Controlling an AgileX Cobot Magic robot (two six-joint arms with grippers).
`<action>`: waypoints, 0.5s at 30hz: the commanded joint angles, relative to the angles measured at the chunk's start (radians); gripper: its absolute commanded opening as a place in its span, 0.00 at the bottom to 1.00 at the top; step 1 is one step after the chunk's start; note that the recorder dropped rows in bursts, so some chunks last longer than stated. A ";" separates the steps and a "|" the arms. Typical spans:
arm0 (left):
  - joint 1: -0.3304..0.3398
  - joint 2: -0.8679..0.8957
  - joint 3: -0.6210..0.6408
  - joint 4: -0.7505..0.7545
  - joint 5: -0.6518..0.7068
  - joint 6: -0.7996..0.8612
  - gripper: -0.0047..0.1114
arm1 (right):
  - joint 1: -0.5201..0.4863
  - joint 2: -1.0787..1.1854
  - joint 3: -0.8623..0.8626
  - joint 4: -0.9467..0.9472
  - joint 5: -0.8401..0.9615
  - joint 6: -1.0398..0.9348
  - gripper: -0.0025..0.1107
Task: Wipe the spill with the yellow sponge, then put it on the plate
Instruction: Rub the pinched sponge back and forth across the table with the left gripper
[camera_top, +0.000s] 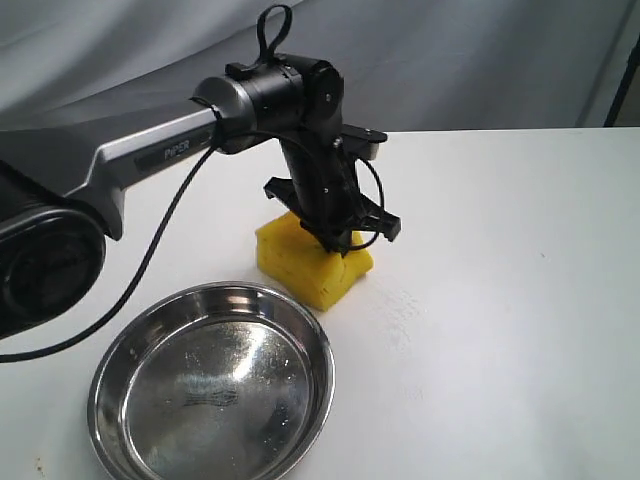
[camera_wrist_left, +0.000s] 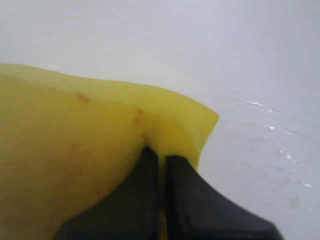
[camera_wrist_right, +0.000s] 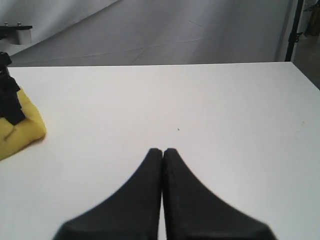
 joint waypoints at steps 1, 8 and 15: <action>0.062 0.008 0.003 0.057 0.001 0.000 0.04 | -0.002 -0.006 0.002 -0.004 -0.001 0.000 0.02; 0.092 0.008 0.003 0.066 0.001 0.000 0.04 | -0.002 -0.006 0.002 -0.004 -0.001 0.000 0.02; 0.009 0.008 0.003 0.060 0.001 0.009 0.04 | -0.002 -0.006 0.002 -0.004 -0.001 0.000 0.02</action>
